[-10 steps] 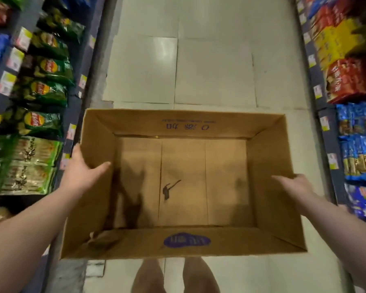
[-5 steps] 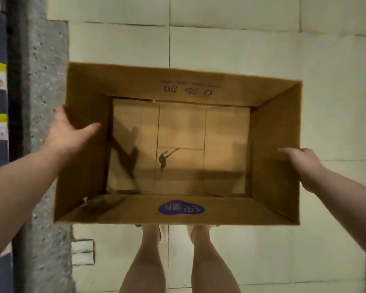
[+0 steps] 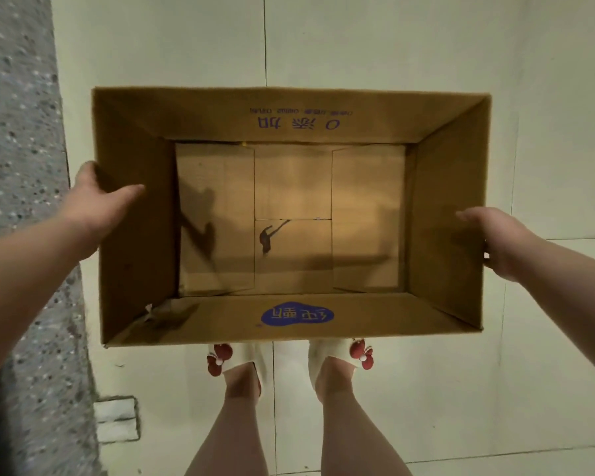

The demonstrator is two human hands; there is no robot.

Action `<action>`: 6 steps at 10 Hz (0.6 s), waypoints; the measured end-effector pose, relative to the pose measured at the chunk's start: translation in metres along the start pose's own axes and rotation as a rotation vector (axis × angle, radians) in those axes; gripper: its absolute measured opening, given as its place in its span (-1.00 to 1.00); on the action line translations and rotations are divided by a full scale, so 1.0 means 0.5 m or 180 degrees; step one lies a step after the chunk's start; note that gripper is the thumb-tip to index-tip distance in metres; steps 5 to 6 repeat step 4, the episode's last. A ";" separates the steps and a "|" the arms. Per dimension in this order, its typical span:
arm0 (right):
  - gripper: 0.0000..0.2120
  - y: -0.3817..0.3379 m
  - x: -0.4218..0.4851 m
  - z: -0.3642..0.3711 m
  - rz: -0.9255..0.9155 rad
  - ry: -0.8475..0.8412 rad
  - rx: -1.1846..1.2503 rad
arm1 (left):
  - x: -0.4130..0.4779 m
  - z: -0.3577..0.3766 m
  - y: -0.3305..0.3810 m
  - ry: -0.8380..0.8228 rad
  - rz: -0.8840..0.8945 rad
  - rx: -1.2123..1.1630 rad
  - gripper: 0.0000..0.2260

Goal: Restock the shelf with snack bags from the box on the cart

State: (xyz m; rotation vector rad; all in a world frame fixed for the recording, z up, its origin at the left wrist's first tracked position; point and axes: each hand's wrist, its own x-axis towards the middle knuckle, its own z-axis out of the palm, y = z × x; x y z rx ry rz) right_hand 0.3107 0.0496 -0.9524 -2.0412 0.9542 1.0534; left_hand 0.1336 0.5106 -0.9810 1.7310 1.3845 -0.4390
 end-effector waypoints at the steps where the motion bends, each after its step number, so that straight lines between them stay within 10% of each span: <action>1: -0.55 0.004 0.008 0.004 0.0012 0.0033 -0.0041 | 0.005 -0.001 -0.002 -0.0072 -0.0059 0.0142 -0.35; 6: -0.36 0.076 -0.141 0.034 -0.0442 0.0341 -0.1445 | -0.120 0.022 0.078 0.0232 0.0524 0.1853 -0.23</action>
